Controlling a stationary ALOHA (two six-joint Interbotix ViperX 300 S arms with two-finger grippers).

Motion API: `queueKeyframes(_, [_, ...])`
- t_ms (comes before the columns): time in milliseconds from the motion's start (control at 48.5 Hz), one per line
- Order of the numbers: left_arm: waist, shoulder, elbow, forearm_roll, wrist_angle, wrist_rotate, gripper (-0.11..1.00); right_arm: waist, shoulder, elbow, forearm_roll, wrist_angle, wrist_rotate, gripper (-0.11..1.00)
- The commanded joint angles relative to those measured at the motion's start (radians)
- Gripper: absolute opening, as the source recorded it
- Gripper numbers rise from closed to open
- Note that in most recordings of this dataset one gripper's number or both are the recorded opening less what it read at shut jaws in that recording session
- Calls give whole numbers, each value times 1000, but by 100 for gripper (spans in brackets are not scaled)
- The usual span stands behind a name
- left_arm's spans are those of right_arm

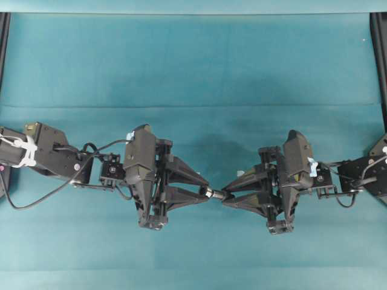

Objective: Insert the washer onto the shaft with both hands.
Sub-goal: 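Slide the washer with the left gripper onto the shaft's threaded end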

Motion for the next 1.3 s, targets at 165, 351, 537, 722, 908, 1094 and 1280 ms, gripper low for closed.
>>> queueKeyframes(165, [-8, 20, -37, -3, -6, -2, 35, 3, 0, -23, 3, -15, 9, 0])
queueKeyframes(351, [-15, 43, -54, -3, -6, -3, 35, 3, 3, -29, 3, -14, 9, 0])
queueKeyframes(537, [-17, 52, -63, 0, -6, -6, 35, 3, 3, -31, 3, -12, 9, 0])
queueKeyframes(722, [-17, 55, -63, 0, -6, -6, 35, 3, 5, -32, 5, -17, 9, 0])
queueKeyframes(908, [-18, 55, -64, 0, -6, -6, 35, 3, 5, -35, 5, -18, 9, 0])
queueKeyframes(1094, [-20, 61, -77, -3, 0, -6, 35, 3, 8, -43, 5, -17, 9, 0])
queueKeyframes(1280, [-25, 74, -95, -3, 21, -3, 35, 3, 8, -44, 5, -15, 8, 0])
